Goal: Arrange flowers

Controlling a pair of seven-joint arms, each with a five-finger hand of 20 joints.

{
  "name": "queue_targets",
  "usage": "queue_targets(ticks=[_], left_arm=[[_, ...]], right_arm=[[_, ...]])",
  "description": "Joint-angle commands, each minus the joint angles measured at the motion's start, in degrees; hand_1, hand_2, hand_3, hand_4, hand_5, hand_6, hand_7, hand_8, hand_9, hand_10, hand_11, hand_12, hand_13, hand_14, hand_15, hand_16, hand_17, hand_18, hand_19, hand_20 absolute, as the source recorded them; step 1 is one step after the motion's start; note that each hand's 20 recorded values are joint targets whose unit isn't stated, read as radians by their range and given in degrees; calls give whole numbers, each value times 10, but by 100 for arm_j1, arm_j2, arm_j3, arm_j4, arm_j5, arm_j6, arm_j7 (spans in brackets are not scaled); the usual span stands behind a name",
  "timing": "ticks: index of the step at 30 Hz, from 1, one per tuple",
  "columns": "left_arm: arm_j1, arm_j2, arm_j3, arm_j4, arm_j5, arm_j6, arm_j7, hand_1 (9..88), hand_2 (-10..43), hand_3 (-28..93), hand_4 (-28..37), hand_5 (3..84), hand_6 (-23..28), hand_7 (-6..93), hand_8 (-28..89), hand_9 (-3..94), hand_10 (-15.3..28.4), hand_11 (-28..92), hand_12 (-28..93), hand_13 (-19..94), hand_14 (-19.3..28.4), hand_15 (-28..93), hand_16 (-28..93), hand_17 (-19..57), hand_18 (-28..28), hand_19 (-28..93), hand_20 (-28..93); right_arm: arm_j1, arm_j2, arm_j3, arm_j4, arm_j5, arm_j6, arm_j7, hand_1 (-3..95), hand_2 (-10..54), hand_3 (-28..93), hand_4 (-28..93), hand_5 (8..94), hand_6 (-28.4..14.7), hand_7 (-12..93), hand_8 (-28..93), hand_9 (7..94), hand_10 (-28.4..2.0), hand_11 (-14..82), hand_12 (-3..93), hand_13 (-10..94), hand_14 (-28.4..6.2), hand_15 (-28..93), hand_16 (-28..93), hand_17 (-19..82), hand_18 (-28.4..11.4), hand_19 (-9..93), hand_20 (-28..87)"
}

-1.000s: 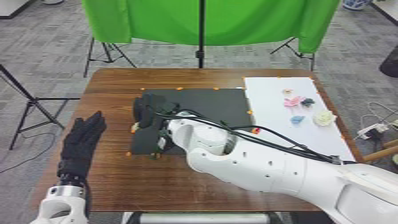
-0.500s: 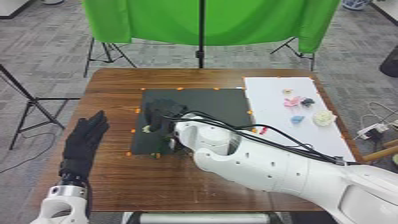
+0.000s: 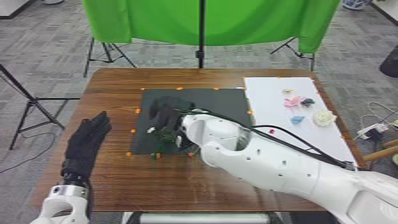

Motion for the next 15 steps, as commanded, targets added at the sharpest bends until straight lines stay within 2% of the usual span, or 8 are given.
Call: queue_targets(ticks=[1, 3, 7, 15], left_arm=[[88, -73, -36, 13, 82, -162, -71, 174, 94, 632, -283, 394, 67, 30, -47, 346, 115, 47, 115, 249, 151, 52, 53, -13, 123, 13, 162], [120, -100, -59, 5, 73, -80, -83, 175, 91, 633, -283, 394, 68, 29, -46, 346, 115, 46, 115, 250, 151, 53, 53, -13, 123, 13, 162], [207, -143, -109, -25, 71, -86, -69, 176, 83, 636, -283, 394, 68, 29, -46, 346, 116, 47, 115, 250, 151, 53, 53, -13, 123, 14, 162], [174, -166, -89, -33, 105, -92, -80, 176, 74, 638, -283, 393, 67, 30, -46, 346, 115, 47, 116, 250, 151, 53, 54, -14, 124, 14, 161]], right_arm=[[-775, 1468, 1617, -1614, -180, 511, 578, 469, -95, 636, -169, 572, 11, 131, -92, 732, -136, 177, 224, 900, -29, 536, 356, 659, -87, 932, 485], [-1242, 1739, 2371, -1873, -390, 434, 674, 459, -95, 630, -157, 577, 8, 126, -88, 720, -147, 169, 219, 875, -44, 550, 353, 634, -102, 932, 500], [-2160, 2306, 3592, -2345, -651, 77, 1151, 432, -95, 619, -143, 574, -1, 107, -80, 677, -169, 148, 220, 811, -74, 566, 346, 575, -133, 932, 515], [-3664, 2747, 4949, -2163, -657, -332, 1688, 382, -95, 610, -127, 564, -13, 86, -65, 660, -178, 175, 259, 790, -90, 591, 339, 556, -144, 932, 509]])
